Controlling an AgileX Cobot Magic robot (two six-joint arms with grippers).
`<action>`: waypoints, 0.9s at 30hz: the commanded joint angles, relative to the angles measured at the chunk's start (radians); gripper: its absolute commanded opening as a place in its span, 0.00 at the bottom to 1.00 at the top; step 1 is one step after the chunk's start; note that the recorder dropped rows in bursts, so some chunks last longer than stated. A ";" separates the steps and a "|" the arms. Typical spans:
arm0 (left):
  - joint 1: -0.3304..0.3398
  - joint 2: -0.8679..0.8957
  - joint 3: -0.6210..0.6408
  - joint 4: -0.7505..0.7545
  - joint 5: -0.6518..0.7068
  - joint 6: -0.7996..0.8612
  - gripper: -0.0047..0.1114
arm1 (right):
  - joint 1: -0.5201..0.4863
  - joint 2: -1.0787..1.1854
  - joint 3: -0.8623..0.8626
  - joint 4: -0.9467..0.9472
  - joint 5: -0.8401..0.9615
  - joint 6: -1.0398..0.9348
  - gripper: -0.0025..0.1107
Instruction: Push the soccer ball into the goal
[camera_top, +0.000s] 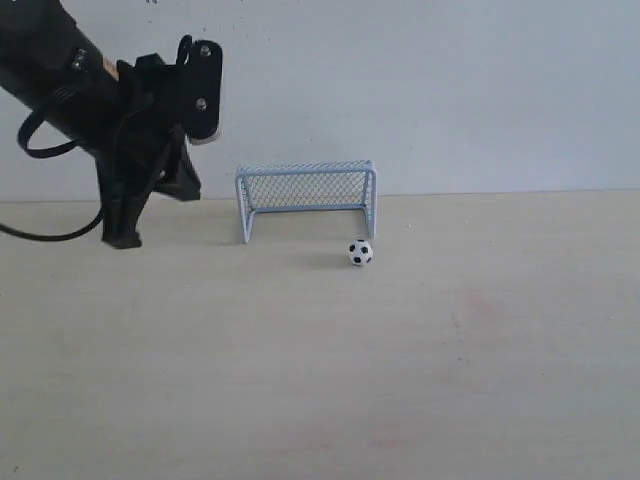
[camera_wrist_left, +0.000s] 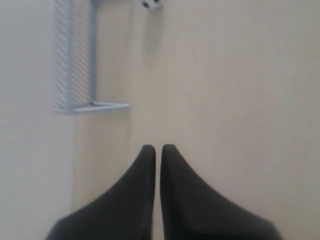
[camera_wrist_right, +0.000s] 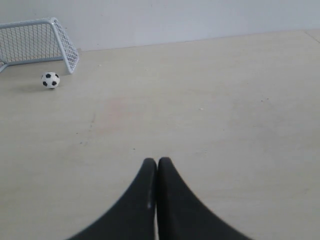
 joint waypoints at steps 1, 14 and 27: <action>0.001 -0.073 0.070 0.003 0.125 -0.075 0.08 | -0.003 -0.005 0.000 -0.007 -0.005 0.001 0.02; 0.001 -0.505 0.336 -0.510 0.040 -0.153 0.08 | -0.003 -0.005 0.000 -0.007 -0.005 0.001 0.02; 0.001 -0.959 0.730 -1.343 0.191 0.214 0.08 | -0.003 -0.005 0.000 -0.007 -0.005 0.001 0.02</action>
